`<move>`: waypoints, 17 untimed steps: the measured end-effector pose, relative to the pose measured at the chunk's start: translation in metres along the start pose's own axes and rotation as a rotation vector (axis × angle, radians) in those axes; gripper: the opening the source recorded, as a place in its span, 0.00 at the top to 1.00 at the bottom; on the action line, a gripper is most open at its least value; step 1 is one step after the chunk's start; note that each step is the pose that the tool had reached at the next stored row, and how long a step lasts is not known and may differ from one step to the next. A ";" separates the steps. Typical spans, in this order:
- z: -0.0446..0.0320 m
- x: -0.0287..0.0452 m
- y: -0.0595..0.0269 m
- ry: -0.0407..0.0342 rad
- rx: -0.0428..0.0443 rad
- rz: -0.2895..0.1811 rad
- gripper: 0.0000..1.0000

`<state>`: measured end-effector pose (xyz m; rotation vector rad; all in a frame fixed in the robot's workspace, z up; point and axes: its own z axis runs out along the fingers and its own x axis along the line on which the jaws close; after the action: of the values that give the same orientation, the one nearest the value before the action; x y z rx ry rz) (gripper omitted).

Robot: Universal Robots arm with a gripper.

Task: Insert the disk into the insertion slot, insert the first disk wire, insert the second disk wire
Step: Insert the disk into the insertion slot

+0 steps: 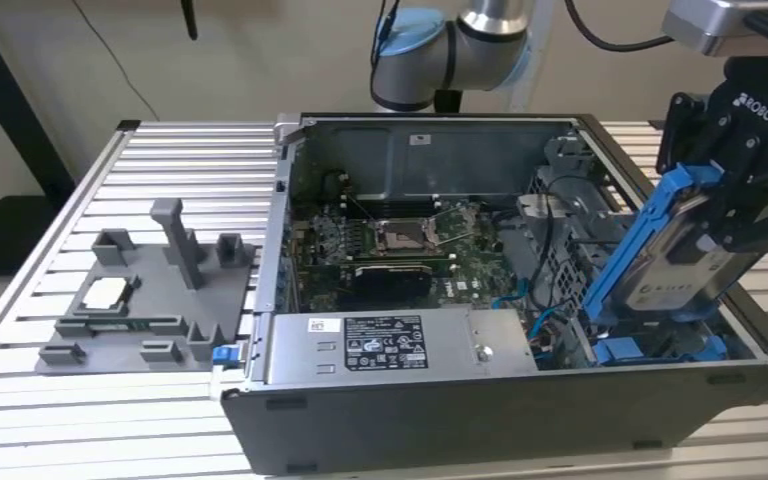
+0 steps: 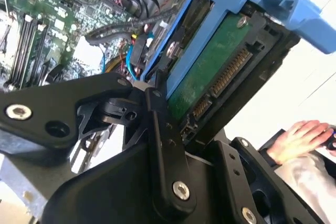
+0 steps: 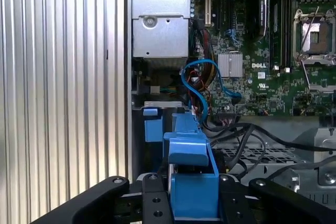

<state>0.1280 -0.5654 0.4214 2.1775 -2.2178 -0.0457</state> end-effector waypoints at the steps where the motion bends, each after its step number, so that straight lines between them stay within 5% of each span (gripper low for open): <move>1: -0.0012 0.0004 0.0001 0.0005 -0.0043 0.000 0.67; 8: 0.0004 0.0111 -0.0001 0.0000 -0.0124 0.000 0.67; 17: 0.0082 0.0083 -0.0003 -0.0080 -0.0126 0.000 0.67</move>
<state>0.1278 -0.5737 0.4132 2.1751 -2.2152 -0.0682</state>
